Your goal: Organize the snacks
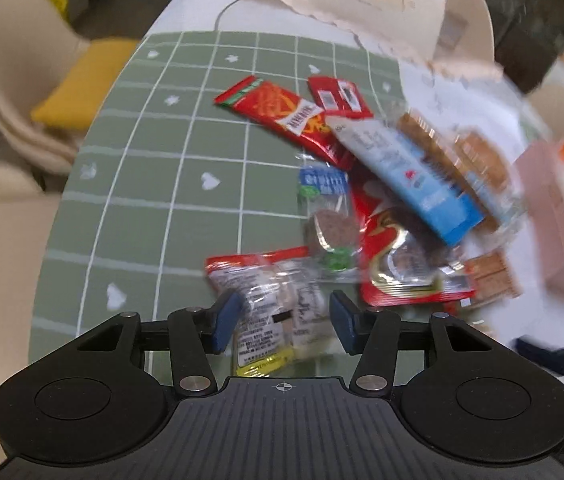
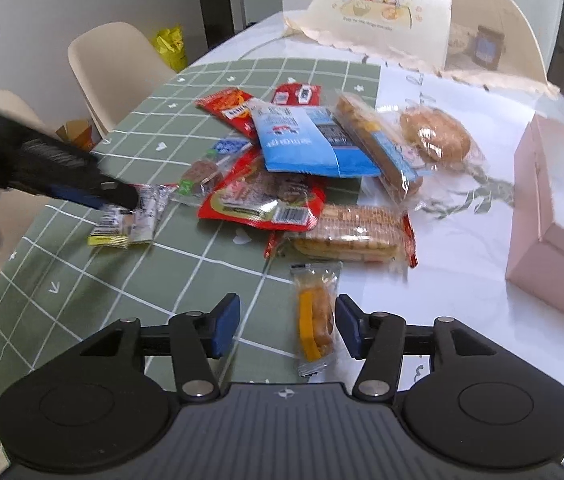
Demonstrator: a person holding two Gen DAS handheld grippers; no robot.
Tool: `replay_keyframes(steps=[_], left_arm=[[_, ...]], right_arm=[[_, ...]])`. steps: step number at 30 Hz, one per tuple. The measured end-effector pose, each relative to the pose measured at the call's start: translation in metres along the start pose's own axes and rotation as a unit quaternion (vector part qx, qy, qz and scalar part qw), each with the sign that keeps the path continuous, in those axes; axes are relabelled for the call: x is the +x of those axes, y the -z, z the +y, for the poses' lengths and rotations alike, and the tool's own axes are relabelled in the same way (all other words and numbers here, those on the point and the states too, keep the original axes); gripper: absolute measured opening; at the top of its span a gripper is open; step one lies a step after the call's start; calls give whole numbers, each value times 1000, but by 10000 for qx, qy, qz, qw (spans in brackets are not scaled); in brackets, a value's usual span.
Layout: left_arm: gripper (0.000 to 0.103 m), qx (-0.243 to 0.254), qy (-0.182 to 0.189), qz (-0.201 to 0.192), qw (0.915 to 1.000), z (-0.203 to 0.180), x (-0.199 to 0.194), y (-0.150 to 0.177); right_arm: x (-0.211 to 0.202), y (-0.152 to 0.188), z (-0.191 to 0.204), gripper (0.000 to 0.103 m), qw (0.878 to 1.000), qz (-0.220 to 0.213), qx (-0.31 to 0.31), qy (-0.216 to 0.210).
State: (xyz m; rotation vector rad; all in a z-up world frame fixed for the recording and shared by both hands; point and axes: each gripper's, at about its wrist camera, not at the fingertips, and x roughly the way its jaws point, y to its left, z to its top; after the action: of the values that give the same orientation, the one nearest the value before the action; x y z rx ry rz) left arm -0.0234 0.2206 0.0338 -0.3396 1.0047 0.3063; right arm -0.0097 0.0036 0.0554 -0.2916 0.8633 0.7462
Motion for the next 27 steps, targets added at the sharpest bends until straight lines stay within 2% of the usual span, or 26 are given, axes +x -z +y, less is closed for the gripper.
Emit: replay_keyframes(steps=[1,5,7,12,14,16,18,19,24,27], left_arm=[[65,201,-129,-39,9997,-6,5,1],[63,617,-265,-188,9976,-8,9,10],[54,573,-197,-211,9979,-2,3,16],[52,505,-322,-209,9980,14,-23,32],[52,452,-329,-245,9981,20,-33,37],[52,424,-345,-281,9981,23,-42,41],[52,340,-287,-310,9985,28,-49,42],[52,316,-265,-319,9986,29,-51,42],[52,258,-196,-338,9989,32,-57,44],[52,244,-163,-311,9991,31,-58,45]], right_arm=[[-1,-1,1,59,10000,-11,-47,33],[-2,-8,5,61,9995,-58,-244,185],[1,-18,8,66,9993,-103,-321,137],[13,-56,23,82,9994,-193,-238,-159],[21,-68,31,82,9987,-337,-229,-305],[37,-81,41,80,9983,-294,-253,-425],[57,-91,51,65,9979,-132,-233,-584],[67,-95,56,63,9978,-43,-246,-611],[111,-103,76,62,9990,163,-345,-221],[119,-100,79,60,9991,131,-364,-178]])
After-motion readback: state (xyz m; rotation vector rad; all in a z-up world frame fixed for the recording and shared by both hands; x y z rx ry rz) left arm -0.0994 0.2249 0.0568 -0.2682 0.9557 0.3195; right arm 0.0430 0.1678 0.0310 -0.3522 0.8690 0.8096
